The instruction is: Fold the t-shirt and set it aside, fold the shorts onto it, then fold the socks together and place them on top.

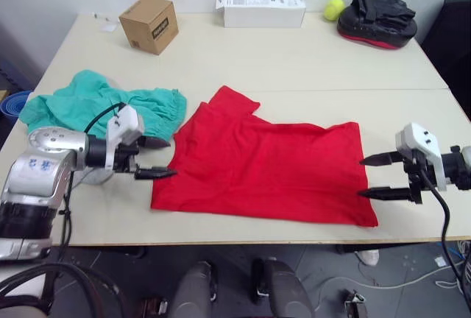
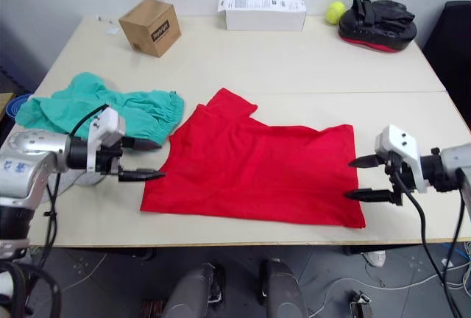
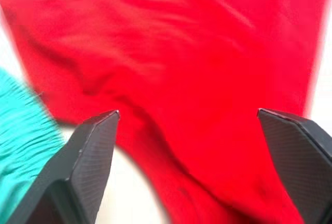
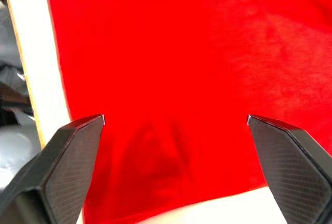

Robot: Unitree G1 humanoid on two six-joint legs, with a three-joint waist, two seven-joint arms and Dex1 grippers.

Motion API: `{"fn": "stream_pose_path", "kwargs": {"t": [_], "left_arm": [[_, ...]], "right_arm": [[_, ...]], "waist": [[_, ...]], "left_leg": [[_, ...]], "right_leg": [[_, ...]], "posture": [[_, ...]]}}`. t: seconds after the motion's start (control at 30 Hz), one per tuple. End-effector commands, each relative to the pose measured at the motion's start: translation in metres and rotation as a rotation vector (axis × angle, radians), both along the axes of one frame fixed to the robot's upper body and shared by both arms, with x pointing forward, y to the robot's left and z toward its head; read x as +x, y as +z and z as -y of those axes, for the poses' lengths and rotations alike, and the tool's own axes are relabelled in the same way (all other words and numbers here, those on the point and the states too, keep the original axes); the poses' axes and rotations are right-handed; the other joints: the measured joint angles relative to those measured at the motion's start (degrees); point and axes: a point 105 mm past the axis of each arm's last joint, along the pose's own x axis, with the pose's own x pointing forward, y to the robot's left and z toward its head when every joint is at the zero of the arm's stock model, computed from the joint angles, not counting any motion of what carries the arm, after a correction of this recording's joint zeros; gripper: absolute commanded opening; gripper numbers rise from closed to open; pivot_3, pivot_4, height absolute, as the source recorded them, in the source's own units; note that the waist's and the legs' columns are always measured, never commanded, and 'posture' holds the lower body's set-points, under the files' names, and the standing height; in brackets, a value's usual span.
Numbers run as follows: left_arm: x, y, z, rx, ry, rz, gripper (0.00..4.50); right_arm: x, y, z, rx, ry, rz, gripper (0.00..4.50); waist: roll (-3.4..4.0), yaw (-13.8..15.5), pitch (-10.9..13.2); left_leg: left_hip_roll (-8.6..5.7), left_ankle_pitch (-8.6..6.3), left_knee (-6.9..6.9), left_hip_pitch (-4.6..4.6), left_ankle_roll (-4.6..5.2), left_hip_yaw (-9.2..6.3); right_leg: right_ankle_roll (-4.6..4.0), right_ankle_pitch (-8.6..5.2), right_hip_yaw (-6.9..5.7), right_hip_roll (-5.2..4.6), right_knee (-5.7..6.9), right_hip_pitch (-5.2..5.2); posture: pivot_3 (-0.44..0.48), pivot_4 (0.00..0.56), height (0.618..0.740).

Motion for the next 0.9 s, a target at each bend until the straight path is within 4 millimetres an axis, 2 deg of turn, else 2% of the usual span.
{"fn": "stream_pose_path", "kwargs": {"t": [0.03,0.13,0.27,0.4,0.47,0.57,0.7,0.8,0.87,0.9], "left_arm": [[-0.02,0.002,0.008,0.059,-0.109,0.101,4.48],[-0.03,-0.013,0.013,0.119,-0.164,0.145,4.48],[-0.03,-0.028,0.015,0.173,-0.184,0.185,4.48],[-0.031,-0.04,0.013,0.223,-0.212,0.192,4.48],[-0.031,-0.046,0.012,0.25,-0.226,0.194,4.5],[-0.028,-0.054,0.011,0.274,-0.228,0.198,3.87],[-0.022,-0.067,0.005,0.334,-0.229,0.212,2.59],[-0.021,-0.071,0.002,0.338,-0.22,0.194,1.61],[-0.023,-0.073,0.001,0.337,-0.23,0.171,0.99],[-0.026,-0.074,0.001,0.33,-0.232,0.15,0.65]], "right_arm": [[-0.017,0.007,-0.014,-0.087,0.108,0.156,4.5],[-0.026,-0.007,-0.019,-0.134,0.12,0.231,4.5],[-0.034,-0.033,-0.017,-0.257,0.186,0.32,4.5],[-0.031,-0.045,-0.012,-0.304,0.182,0.366,4.5],[-0.029,-0.052,-0.009,-0.329,0.181,0.378,4.13],[-0.027,-0.062,-0.004,-0.355,0.175,0.375,3.19],[-0.026,-0.072,0.0,-0.378,0.194,0.372,1.8],[-0.025,-0.073,0.001,-0.388,0.216,0.38,0.75],[-0.025,-0.073,0.001,-0.385,0.226,0.386,0.07],[-0.025,-0.072,0.0,-0.389,0.243,0.393,0.0]], "waist": [[0.0,0.03,0.0],[-0.04,0.11,0.0],[-0.03,0.39,0.0],[-0.04,0.12,0.0],[-0.04,-0.05,0.0],[-0.19,-0.18,-0.08],[-0.67,-0.11,-0.36],[-0.78,-0.04,-0.45],[-0.79,-0.01,-0.47],[-0.78,-0.02,-0.48]], "left_leg": [[0.0,-0.01,-0.01,0.14,0.02,0.0],[-0.01,-0.21,-0.11,0.34,0.35,0.02],[-0.02,-0.19,-0.17,0.64,0.38,0.03],[-0.04,-0.18,-0.36,0.75,0.38,0.18],[-0.03,-0.17,-0.43,0.79,0.35,0.2],[-0.02,-0.15,-0.51,0.88,0.33,0.31],[0.01,-0.16,-0.52,1.04,0.33,0.4],[0.05,-0.21,-0.76,1.65,0.37,0.41],[0.05,-0.23,-0.77,1.68,0.39,0.42],[0.06,-0.23,-0.78,1.67,0.39,0.42]], "right_leg": [[0.0,0.0,0.0,0.0,-0.04,0.15],[0.05,0.02,0.04,0.0,-0.18,0.37],[0.05,0.02,0.07,-0.01,-0.25,0.67],[0.06,0.02,0.19,0.0,-0.26,0.67],[0.06,0.02,0.2,0.01,-0.26,0.66],[0.06,0.01,0.27,0.04,-0.26,0.63],[0.06,0.01,0.31,0.06,-0.28,0.77],[-0.01,-0.03,0.33,0.05,-0.62,1.41],[-0.05,-0.05,0.36,0.04,-0.63,1.42],[-0.06,-0.05,0.36,0.03,-0.63,1.41]], "posture": [[0.0,0.15,0.74],[0.0,0.15,0.74],[0.0,0.15,0.74],[0.0,0.15,0.74],[0.0,0.15,0.74],[0.0,0.15,0.74],[0.0,0.15,0.74],[0.0,0.15,0.74],[0.0,0.15,0.74],[0.0,0.15,0.74]]}}
